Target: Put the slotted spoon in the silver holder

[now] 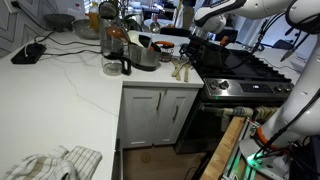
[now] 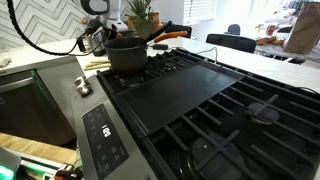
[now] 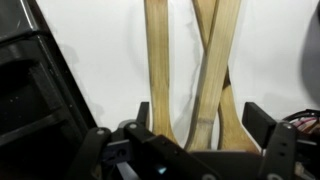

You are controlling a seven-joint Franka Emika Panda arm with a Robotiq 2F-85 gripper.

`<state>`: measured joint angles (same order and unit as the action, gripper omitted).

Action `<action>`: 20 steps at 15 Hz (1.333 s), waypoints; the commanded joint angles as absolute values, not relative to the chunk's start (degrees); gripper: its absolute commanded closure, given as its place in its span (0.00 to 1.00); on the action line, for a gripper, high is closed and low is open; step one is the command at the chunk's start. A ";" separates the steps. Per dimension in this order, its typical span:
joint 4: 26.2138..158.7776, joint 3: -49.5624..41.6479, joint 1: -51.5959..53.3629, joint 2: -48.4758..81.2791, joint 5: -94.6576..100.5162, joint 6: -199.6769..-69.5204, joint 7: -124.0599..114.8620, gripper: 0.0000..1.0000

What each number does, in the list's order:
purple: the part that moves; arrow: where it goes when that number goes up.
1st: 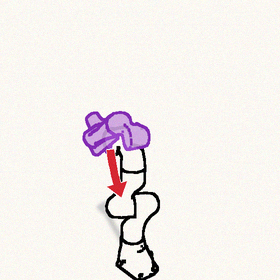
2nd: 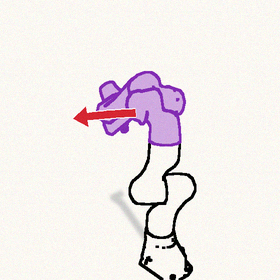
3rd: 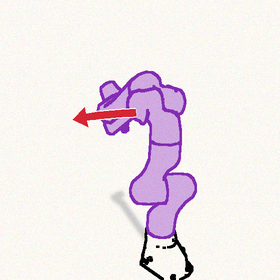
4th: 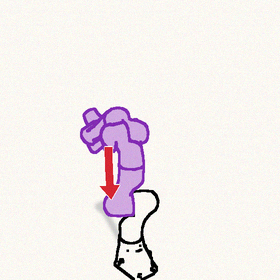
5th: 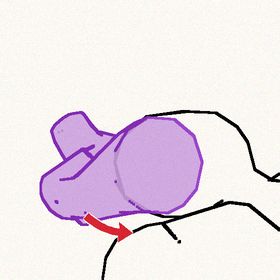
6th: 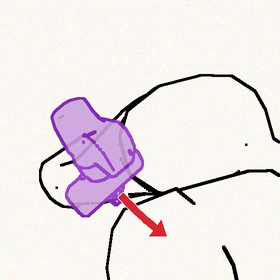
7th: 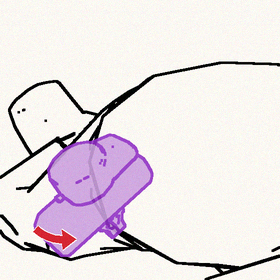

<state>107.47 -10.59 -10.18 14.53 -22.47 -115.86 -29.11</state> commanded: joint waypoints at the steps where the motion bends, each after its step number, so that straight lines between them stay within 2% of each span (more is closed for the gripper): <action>1: 105.67 -10.45 -9.96 16.83 -23.33 -117.14 -30.81 0.36; 3: 105.14 -10.37 -9.81 17.54 -23.31 -117.45 -31.31 0.54; 5: 104.73 -10.29 -9.69 18.28 -23.15 -117.90 -31.68 0.64; 7: 104.38 -10.25 -9.59 18.88 -23.11 -118.31 -31.90 0.67; 11: 103.68 -10.16 -9.56 19.95 -23.06 -118.67 -32.48 0.59; 15: 103.12 -10.10 -9.54 20.68 -23.02 -118.83 -32.70 0.65; 16: 102.97 -10.08 -9.56 20.82 -23.07 -118.85 -32.72 0.61; 20: 102.58 -10.13 -9.45 21.27 -22.73 -119.10 -33.14 0.79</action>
<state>103.40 -10.07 -9.55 20.13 -22.47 -118.08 -32.11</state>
